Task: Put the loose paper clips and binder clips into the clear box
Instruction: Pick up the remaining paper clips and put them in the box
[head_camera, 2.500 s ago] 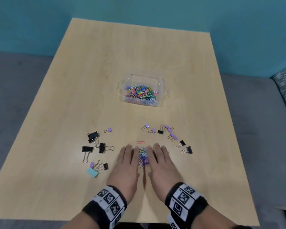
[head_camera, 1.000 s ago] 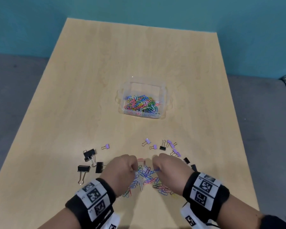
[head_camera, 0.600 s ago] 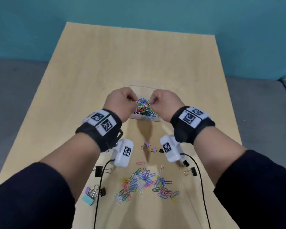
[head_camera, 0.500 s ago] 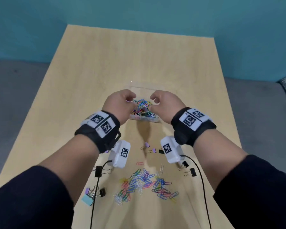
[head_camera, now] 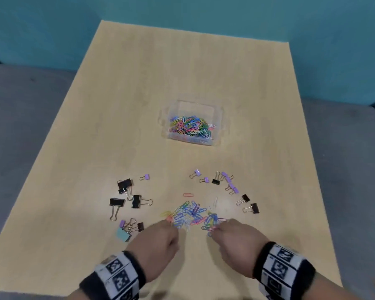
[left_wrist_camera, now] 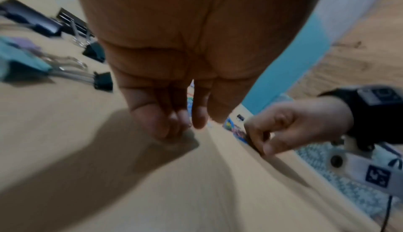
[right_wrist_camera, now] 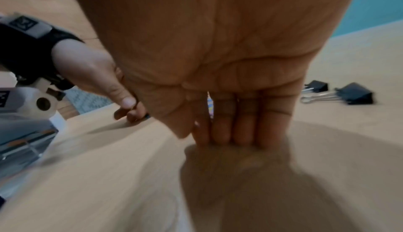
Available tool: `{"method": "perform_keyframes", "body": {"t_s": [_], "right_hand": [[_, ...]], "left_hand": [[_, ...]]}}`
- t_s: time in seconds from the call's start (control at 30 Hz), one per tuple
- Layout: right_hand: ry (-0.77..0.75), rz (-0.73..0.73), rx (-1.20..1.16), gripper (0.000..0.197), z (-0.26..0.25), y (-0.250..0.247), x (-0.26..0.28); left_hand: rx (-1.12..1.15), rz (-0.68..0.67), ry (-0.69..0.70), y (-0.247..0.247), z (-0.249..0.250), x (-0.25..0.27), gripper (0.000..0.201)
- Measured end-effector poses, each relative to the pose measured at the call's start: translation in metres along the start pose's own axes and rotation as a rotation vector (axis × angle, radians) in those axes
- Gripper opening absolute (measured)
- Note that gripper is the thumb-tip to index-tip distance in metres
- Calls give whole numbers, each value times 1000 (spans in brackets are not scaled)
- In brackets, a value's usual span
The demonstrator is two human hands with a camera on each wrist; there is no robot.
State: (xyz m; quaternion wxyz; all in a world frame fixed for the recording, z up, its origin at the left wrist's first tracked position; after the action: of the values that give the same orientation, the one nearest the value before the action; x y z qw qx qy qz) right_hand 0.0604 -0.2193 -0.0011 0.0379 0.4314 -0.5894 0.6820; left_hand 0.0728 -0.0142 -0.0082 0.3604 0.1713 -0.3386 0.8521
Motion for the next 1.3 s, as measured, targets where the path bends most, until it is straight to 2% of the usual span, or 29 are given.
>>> {"method": "perform_keyframes", "body": {"t_s": [0.1, 0.2, 0.3, 0.37, 0.43, 0.5, 0.57, 0.67, 0.73, 0.83, 0.93, 1.07, 1.23, 1.3], "right_hand": [[-50, 233, 104, 20, -12, -8, -25], [6, 347, 95, 17, -19, -21, -29], [180, 452, -11, 20, -10, -23, -13], [265, 446, -79, 38, -6, -17, -9], [280, 397, -98, 50, -7, -7, -15], [253, 353, -60, 56, -14, -2, -21], [198, 330, -26, 58, -21, -2, -23], [142, 394, -34, 50, -19, -5, -10], [216, 397, -77, 55, -10, -3, 1], [335, 262, -91, 72, -6, 8, 9], [340, 255, -118, 80, -16, 6, -2], [366, 315, -166, 71, -26, -10, -30], [345, 322, -127, 48, -30, -27, -49], [324, 320, -133, 47, -29, -30, -49]], "left_hand": [[16, 109, 121, 5, 14, -21, 8], [-74, 246, 131, 6, 19, -21, 2], [-211, 393, 164, 4, 12, -10, 25], [-252, 387, 222, 7, 6, -17, 48], [-338, 311, 272, 12, 2, -33, 62], [-433, 210, 272, 16, -3, -50, 63], [-476, 168, 279, 17, -3, -56, 58], [-388, 302, 308, 5, 8, -35, 46], [-298, 415, 219, -2, 7, -14, 56], [-248, 401, 62, 5, -4, 1, 78], [-265, 388, 52, 11, -4, -8, 85], [-202, 411, 55, 7, 6, -30, 77], [-185, 427, 78, -1, 17, -45, 32], [-193, 422, 73, 1, 16, -48, 26]]}}
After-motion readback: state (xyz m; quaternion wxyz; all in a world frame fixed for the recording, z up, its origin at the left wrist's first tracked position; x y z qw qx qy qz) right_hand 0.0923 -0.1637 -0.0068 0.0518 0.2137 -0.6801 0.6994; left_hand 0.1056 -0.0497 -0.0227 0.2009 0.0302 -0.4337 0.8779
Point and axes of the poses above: each hand's wrist, its own x-axis away from the middle knuckle, its own y-axis out of the palm, z = x × y, the point moved 4 cm from there along -x, towards the middle knuckle, and after that the axes turned 15 degrees about x, right-handed, at the moved point
